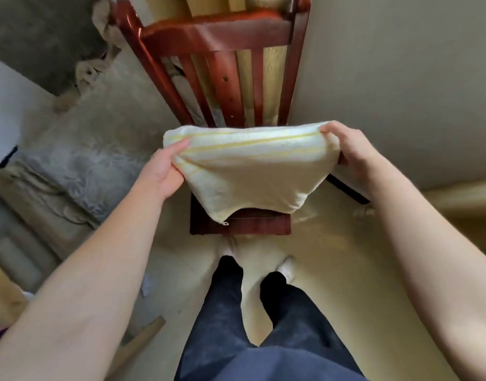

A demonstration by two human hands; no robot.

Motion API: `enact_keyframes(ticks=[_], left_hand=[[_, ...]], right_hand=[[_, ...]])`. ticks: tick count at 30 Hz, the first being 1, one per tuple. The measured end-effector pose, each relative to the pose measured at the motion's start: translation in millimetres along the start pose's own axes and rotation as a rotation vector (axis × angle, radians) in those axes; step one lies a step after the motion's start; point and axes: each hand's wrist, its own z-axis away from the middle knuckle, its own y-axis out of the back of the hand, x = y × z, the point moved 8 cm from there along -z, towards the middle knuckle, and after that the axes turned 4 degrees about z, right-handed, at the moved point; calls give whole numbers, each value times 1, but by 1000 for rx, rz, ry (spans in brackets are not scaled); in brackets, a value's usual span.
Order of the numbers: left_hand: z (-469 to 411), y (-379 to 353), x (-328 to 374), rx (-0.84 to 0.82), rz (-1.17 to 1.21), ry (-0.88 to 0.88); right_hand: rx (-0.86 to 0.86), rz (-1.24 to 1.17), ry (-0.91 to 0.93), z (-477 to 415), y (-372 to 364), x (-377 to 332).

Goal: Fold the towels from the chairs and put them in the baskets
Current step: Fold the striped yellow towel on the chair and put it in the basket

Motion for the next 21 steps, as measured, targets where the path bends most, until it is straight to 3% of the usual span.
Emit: enact_keyframes(ticks=[4,10,13,16,21], left_hand=[[32,9,29,-27,-70,25],[46,29,72,103,-269,46],[46,46,76,142,-376,107],[50,62,67,153,-453,197],[46,73,52,193,-386,329]], right_hand=[[-48,7,90,17,-18,-38],[51,397,161,31,-26,-77],[87,450,70,38,-28,-71],[127,348,-49,49,-34,-54],[127,307,-157,52,-48,-40]])
